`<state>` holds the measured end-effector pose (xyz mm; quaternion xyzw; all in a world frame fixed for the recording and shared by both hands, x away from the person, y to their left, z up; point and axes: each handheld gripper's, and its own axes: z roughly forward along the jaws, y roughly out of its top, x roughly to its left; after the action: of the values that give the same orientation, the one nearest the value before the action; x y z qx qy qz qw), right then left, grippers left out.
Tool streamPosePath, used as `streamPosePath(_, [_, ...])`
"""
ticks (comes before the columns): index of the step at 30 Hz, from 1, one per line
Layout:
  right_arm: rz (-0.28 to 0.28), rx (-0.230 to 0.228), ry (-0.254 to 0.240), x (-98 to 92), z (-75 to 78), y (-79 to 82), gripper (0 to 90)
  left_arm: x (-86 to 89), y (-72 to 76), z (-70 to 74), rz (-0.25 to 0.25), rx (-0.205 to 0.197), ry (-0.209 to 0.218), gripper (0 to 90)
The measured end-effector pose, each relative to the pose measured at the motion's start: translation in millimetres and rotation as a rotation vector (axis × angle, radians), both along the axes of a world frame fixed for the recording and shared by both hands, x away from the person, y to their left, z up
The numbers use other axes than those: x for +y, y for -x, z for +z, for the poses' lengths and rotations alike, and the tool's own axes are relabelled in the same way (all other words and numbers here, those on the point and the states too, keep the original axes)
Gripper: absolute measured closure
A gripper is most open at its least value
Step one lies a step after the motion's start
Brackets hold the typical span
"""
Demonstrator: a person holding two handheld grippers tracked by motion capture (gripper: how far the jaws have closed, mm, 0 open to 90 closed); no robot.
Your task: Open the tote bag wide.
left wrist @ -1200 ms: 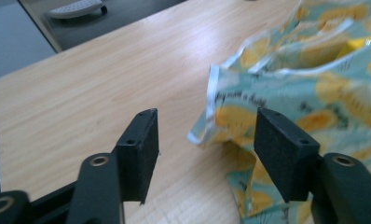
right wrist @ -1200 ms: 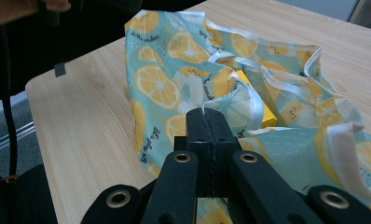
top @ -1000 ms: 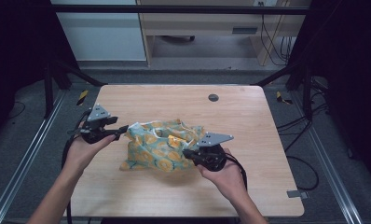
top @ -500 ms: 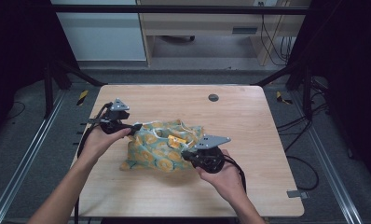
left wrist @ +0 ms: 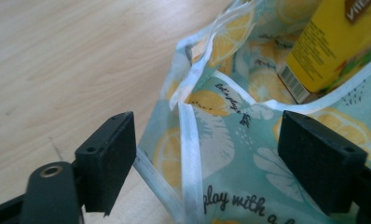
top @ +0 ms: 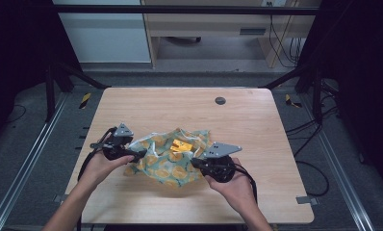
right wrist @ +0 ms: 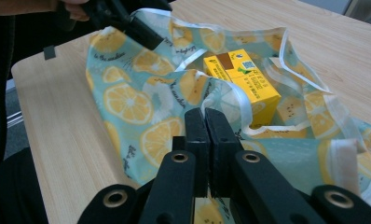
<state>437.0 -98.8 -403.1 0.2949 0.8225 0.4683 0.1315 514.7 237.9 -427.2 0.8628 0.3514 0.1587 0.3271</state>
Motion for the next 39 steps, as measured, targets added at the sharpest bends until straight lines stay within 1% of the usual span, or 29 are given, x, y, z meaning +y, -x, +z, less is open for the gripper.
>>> streamPosePath(1, [-0.002,0.001,0.003,-0.1,-0.2,-0.5,88.7,-0.2,1.6,-1.5,-0.006,0.001,-0.001,24.4])
streamPosePath(2, [-0.005,0.001,0.003,0.0,-0.5,-1.0,88.7,-0.4,3.8,-2.6,-0.018,-0.002,-0.002,29.5])
streamPosePath(3, [-0.008,0.002,0.002,0.2,-1.0,-1.5,88.8,-0.6,4.9,-3.0,-0.027,-0.005,-0.004,36.6])
streamPosePath(4, [-0.007,0.002,0.004,0.3,-1.5,-1.8,88.9,-1.0,6.3,-3.3,-0.031,-0.012,-0.010,40.0])
streamPosePath(6, [-0.010,0.006,0.007,1.1,-3.3,-2.4,89.1,-1.5,8.5,-3.8,-0.039,-0.022,-0.014,51.6])
streamPosePath(7, [-0.011,0.009,0.010,1.4,-4.3,-2.5,89.2,-1.1,9.5,-3.6,-0.034,-0.037,-0.016,57.2])
streamPosePath(8, [-0.013,0.011,0.017,2.3,-5.9,-2.5,89.5,-0.6,10.3,-3.3,-0.031,-0.045,-0.010,69.5])
streamPosePath(9, [-0.013,0.011,0.017,2.3,-5.9,-2.5,89.5,0.2,11.0,-2.2,-0.028,-0.057,-0.007,69.5])
streamPosePath(10, [-0.016,0.012,0.020,2.0,-6.4,-2.5,89.7,1.3,12.0,-1.0,-0.020,-0.075,0.002,79.7])
streamPosePath(11, [-0.016,0.012,0.020,2.0,-6.4,-2.5,89.7,2.6,12.7,0.2,-0.017,-0.088,0.017,79.7])
streamPosePath(12, [-0.018,0.008,0.020,1.2,-5.8,-2.2,89.8,3.4,13.9,1.5,-0.015,-0.096,0.033,85.9])
streamPosePath(15, [-0.021,0.005,0.023,0.1,-4.4,-1.4,89.9,5.4,17.8,7.1,-0.006,-0.139,0.062,88.2])
streamPosePath(20, [-0.023,-0.011,0.039,-1.5,0.0,3.9,89.9,9.2,25.3,22.0,0.027,-0.215,0.125,89.3])
streamPosePath(23, [-0.024,-0.012,0.046,-1.6,-0.9,7.0,89.8,10.9,31.5,28.5,0.031,-0.248,0.142,89.5])
streamPosePath(27, [-0.027,-0.003,0.057,-2.7,-6.9,10.5,88.7,11.0,38.3,32.2,0.012,-0.254,0.143,89.5])
streamPosePath(29, [-0.031,-0.001,0.057,-4.1,-7.2,9.6,84.4,10.2,40.1,33.2,0.004,-0.258,0.134,89.5])
streamPosePath(30, [-0.042,-0.006,0.051,-6.0,-3.7,7.5,80.2,10.0,40.5,33.7,0.003,-0.260,0.130,89.6])
streamPosePath(31, [-0.042,-0.006,0.051,-6.0,-3.7,7.5,80.2,10.0,40.8,34.2,0.002,-0.259,0.131,89.6])
streamPosePath(34, [-0.060,-0.020,0.039,-9.0,5.4,3.4,74.7,9.7,41.0,35.6,-0.002,-0.258,0.134,89.6])
streamPosePath(35, [-0.066,-0.026,0.038,-10.6,9.4,1.3,72.3,9.7,41.1,36.0,-0.006,-0.258,0.129,89.6])
streamPosePath(39, [-0.092,-0.039,0.031,-17.3,20.1,-7.9,67.5,8.6,41.1,36.3,-0.010,-0.259,0.130,89.6])
